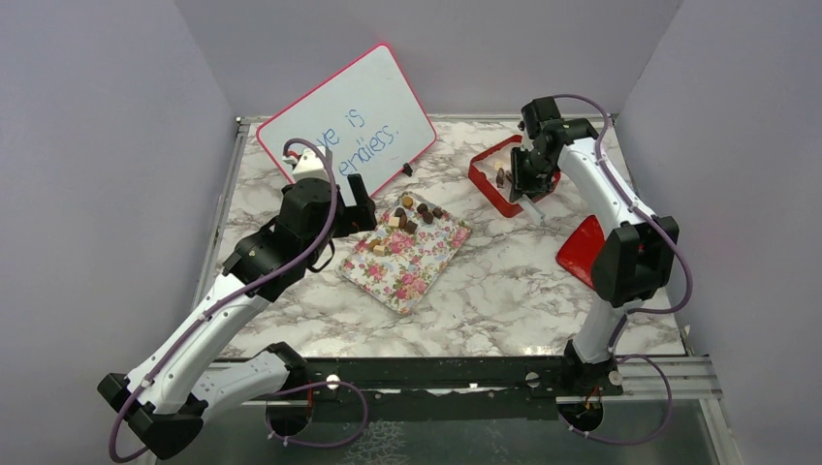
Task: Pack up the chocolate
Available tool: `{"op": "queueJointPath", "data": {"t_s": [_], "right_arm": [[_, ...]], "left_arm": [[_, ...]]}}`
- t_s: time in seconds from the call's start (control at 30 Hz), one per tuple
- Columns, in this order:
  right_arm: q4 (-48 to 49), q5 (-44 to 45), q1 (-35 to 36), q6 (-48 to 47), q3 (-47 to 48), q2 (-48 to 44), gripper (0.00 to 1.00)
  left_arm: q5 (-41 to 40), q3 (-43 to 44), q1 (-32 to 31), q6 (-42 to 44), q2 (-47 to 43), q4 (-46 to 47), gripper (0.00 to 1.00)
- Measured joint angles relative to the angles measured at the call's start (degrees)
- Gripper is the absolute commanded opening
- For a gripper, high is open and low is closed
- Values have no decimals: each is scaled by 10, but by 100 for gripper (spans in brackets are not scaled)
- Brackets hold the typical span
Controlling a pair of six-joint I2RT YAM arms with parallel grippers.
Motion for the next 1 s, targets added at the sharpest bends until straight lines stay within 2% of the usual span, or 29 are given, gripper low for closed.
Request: {"op": "queueJointPath", "data": {"t_s": [0.3, 0.77, 1.0], "right_arm": [[12, 0, -9, -5, 0, 37, 33], [23, -4, -11, -18, 0, 38, 43], [23, -4, -11, -19, 8, 39, 43]], "left_arm": [[0, 1, 0, 6, 10, 0, 99], [0, 1, 0, 6, 10, 0, 99], [0, 1, 0, 6, 10, 0, 99]]}}
